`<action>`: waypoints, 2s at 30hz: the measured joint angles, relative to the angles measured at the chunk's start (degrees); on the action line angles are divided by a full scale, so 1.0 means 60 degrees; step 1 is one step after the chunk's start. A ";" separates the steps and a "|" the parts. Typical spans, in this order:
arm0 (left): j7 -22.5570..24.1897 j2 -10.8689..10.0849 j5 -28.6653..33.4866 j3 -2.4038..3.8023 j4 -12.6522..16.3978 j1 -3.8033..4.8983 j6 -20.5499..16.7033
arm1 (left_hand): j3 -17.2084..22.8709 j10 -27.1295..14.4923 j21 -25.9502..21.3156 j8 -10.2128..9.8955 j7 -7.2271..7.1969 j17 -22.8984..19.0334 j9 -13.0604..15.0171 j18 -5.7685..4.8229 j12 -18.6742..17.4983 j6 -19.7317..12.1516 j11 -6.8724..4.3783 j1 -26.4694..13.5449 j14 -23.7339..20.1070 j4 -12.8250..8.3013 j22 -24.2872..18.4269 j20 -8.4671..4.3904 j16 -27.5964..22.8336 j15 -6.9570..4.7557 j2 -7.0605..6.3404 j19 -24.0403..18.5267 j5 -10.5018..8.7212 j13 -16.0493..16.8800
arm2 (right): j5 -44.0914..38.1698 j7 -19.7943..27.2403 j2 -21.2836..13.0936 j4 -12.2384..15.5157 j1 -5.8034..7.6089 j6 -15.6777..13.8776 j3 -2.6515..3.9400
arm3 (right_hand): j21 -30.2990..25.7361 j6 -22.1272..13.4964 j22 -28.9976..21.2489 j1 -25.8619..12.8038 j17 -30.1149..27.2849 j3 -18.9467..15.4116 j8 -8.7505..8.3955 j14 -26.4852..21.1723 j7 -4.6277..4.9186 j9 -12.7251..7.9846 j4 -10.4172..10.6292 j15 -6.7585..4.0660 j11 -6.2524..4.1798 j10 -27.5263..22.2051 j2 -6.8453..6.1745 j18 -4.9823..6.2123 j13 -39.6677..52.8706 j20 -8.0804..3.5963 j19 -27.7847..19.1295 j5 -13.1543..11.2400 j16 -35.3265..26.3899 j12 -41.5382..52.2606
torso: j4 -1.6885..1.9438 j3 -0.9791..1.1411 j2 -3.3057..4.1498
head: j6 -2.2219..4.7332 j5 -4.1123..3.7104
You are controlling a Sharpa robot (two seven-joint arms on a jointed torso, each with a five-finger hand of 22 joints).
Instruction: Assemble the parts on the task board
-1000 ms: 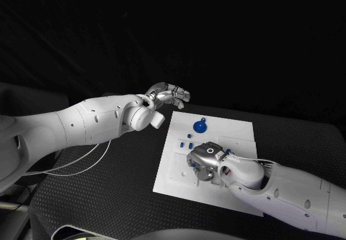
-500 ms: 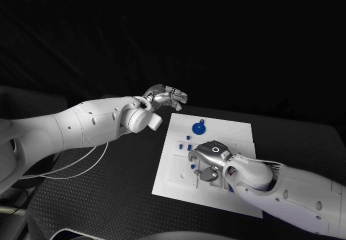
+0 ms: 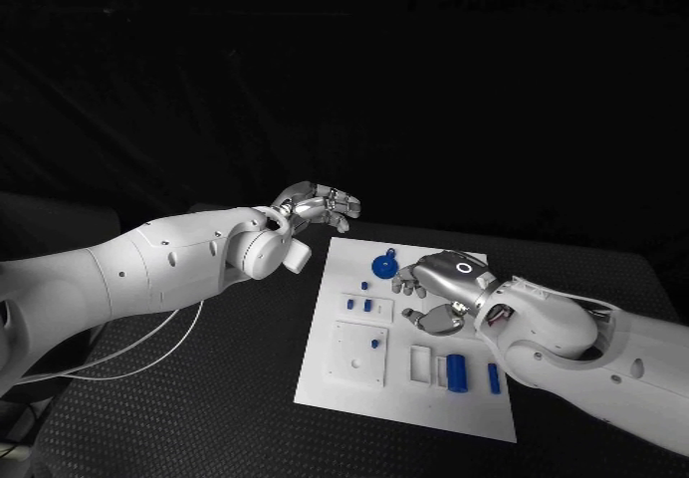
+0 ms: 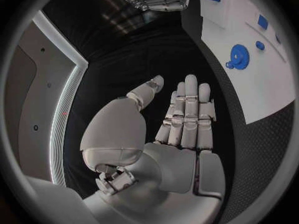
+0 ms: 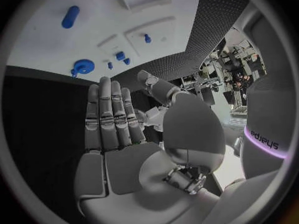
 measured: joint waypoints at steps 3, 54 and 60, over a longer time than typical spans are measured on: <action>0.0009 -0.0002 0.0000 0.0000 -0.0009 0.0000 0.0000 | 0.0000 0.0001 -0.0036 0.0000 0.0000 0.0003 0.0000 0.0000 0.0000 0.0000 -0.0001 0.0000 0.0000 0.0000 0.0009 0.0000 0.0000 0.0000 0.0000 0.0000 0.0000 0.0000 | 0.0217 0.0007 -0.0377 0.0071 0.0227 0.0166 0.0067 | 0.0036 -0.0037 0.0000 0.0000 0.0039 -0.0063 0.0000 0.0036 0.0091 0.0000 -0.0027 -0.0036 -0.0001 0.0001 0.0000 0.0000 -0.0004 -0.0019 0.0015 0.0000 0.0020 0.0000 | 0.0000 -0.0002 -0.0001 | 0.0045 -0.0069; 0.0028 0.0027 0.0002 -0.0001 -0.0068 -0.0001 0.0023 | -0.0021 0.0004 -0.0036 0.0000 0.0000 0.0058 0.0001 0.0000 0.0000 0.0000 -0.0006 0.0000 0.0024 0.0021 0.0032 0.0000 -0.0038 0.0024 0.0000 0.0000 0.0000 0.0002 | 0.0179 -0.0003 0.0229 -0.1950 -0.0294 0.1649 -0.0366 | 0.0126 0.0146 -0.0003 0.0518 0.0277 0.0294 0.0331 -0.0084 0.0015 0.0104 0.0075 0.0015 0.0159 -0.0264 0.0860 0.0149 -0.0529 0.0050 -0.0189 0.0000 -0.0128 -0.0138 | 0.0019 0.0009 0.0019 | 0.0007 -0.0170; 0.0028 0.0022 0.0002 -0.0001 -0.0068 -0.0001 0.0024 | -0.0021 0.0005 -0.0036 0.0000 0.0000 0.0059 0.0001 0.0000 0.0000 0.0000 -0.0008 0.0000 0.0021 0.0021 0.0031 0.0000 -0.0037 0.0020 0.0000 0.0000 0.0000 0.0002 | 0.0100 0.0005 0.0245 -0.1982 -0.0305 0.1681 -0.0371 | 0.0160 0.0300 -0.0003 0.0488 0.0312 0.0290 0.0360 -0.0049 -0.0014 0.0121 -0.0214 -0.0020 0.0101 -0.0135 0.1271 0.0150 -0.0508 0.0014 -0.0153 0.0000 -0.0127 -0.0082 | 0.0015 0.0010 0.0018 | -0.0006 -0.0160</action>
